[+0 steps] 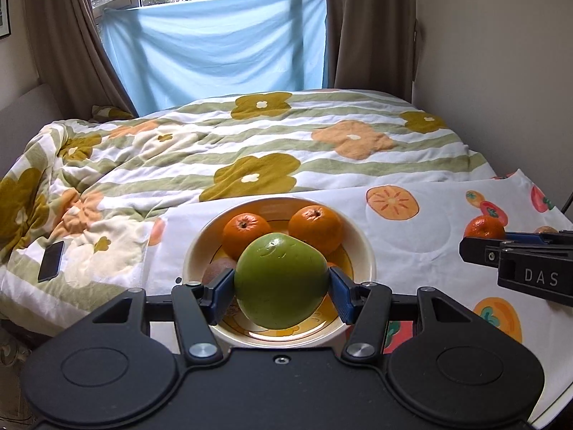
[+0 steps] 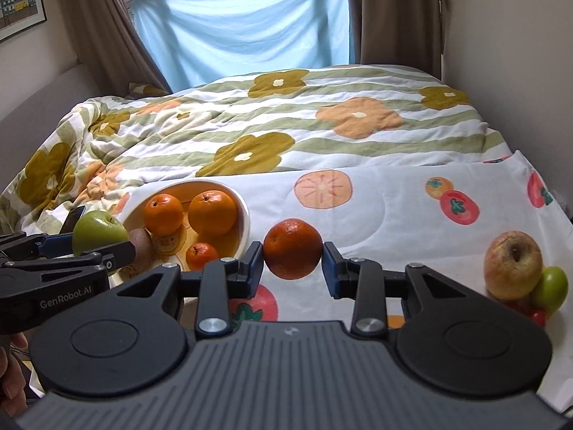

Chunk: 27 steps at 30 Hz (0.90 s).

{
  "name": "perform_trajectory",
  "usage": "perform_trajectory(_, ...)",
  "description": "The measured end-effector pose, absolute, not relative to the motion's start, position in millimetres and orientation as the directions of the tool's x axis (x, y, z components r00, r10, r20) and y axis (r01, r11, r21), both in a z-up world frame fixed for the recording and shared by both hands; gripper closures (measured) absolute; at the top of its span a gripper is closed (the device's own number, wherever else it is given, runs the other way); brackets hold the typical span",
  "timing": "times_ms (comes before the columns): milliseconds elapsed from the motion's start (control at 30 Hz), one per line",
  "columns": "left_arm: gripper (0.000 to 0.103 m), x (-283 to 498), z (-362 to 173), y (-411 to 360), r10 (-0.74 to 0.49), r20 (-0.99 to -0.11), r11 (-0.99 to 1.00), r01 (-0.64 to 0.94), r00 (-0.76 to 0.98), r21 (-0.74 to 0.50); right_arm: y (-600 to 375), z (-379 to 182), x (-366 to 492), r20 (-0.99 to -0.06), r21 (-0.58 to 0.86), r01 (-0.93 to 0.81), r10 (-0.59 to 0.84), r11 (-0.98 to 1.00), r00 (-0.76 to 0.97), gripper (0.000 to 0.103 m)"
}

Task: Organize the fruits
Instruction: 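Carry the green apple in the left tool to the bowl while the right tool carries the tangerine, then open the left tool to drop the green apple in the bowl while the right tool releases the tangerine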

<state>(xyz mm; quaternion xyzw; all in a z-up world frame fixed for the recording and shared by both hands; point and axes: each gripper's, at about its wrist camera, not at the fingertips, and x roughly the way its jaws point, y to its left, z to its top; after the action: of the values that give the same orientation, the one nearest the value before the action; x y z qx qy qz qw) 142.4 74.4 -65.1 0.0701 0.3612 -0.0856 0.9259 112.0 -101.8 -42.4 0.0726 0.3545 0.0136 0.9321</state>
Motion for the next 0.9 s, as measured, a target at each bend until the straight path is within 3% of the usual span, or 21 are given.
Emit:
perform_trajectory(500, 0.043, 174.2, -119.1, 70.5, -0.144, -0.764, 0.904, 0.398, 0.629, 0.157, -60.8, -78.8, 173.3, -0.718, 0.123, -0.004, 0.092, 0.992, 0.69, 0.053)
perform_trajectory(700, 0.042, 178.3, -121.4, 75.3, -0.161, -0.777, 0.903, 0.408, 0.609, 0.132, -55.9, -81.1, 183.1, -0.723, 0.127, -0.021, 0.106, 0.992, 0.682, 0.053)
perform_trajectory(833, 0.013, 170.6, -112.2, 77.5, -0.156, -0.737, 0.894, 0.411, 0.658, 0.178, -51.8, -81.1, 188.1, -0.728, 0.134, -0.043, 0.128, 0.99, 0.673, 0.053)
perform_trajectory(900, 0.013, 167.5, -107.9, 80.1, -0.158, -0.728, 0.894, 0.409, 0.668, 0.181, -48.9, -80.8, 190.7, -0.731, 0.132, -0.054, 0.134, 0.99, 0.669, 0.053)
